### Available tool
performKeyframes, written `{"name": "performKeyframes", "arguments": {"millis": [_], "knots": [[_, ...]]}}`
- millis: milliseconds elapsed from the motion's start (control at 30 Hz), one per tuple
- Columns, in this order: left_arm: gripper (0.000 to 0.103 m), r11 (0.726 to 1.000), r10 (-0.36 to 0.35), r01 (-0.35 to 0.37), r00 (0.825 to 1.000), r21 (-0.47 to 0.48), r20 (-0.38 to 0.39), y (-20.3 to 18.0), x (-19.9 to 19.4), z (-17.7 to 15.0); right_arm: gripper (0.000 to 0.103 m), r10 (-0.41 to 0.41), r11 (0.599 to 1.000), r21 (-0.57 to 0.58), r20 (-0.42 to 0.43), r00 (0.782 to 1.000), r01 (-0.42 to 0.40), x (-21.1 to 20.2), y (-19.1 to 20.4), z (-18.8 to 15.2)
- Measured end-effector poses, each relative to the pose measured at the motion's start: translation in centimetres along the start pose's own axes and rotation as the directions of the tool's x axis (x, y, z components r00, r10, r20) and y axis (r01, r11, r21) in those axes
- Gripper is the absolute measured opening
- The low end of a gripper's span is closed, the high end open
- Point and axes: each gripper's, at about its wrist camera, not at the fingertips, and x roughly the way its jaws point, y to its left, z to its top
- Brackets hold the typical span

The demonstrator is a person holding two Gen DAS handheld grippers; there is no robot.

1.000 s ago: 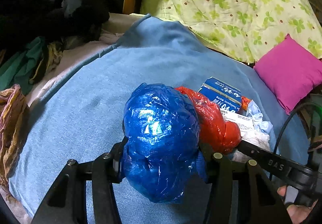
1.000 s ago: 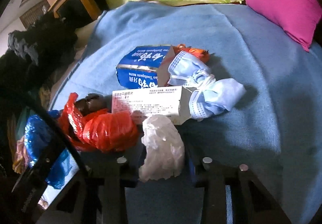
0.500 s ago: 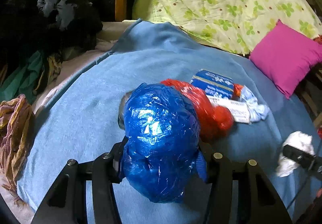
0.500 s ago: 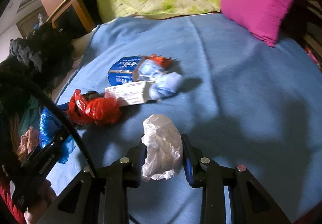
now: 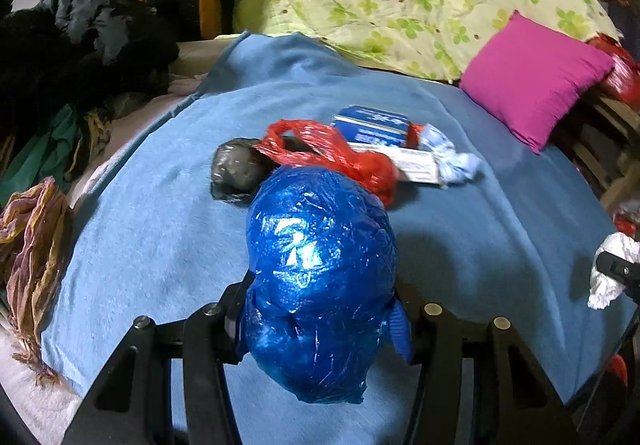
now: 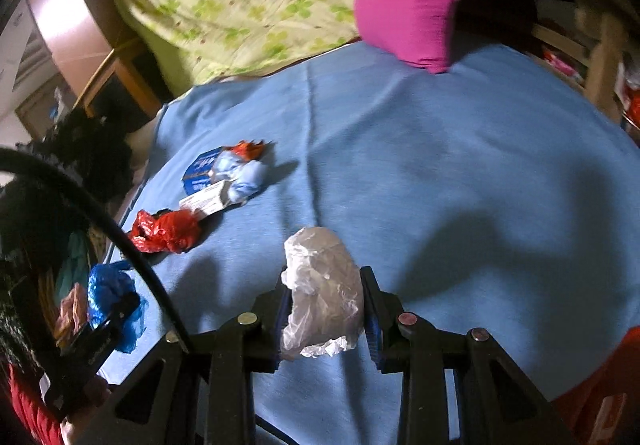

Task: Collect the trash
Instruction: 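Carry the blue and white bags to the red basket and release both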

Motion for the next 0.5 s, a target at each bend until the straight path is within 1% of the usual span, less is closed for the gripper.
{"name": "performKeyframes", "arguments": {"millis": [233,500], "knots": [[0.056,0.996,-0.052,0.052,0.999,0.076,-0.006,-3.4,-1.9,-0.8,0.033,-0.037,0.999,-0.001,0.051,0.998,0.037,-2.7,-1.8,-0.8],[0.056,0.982,-0.120,0.119,0.993,0.150,0.003,-7.3,-4.4,-1.1,0.033,-0.037,0.999,0.013,0.088,0.995,0.036,-5.0,-3.1,-1.6]]}}
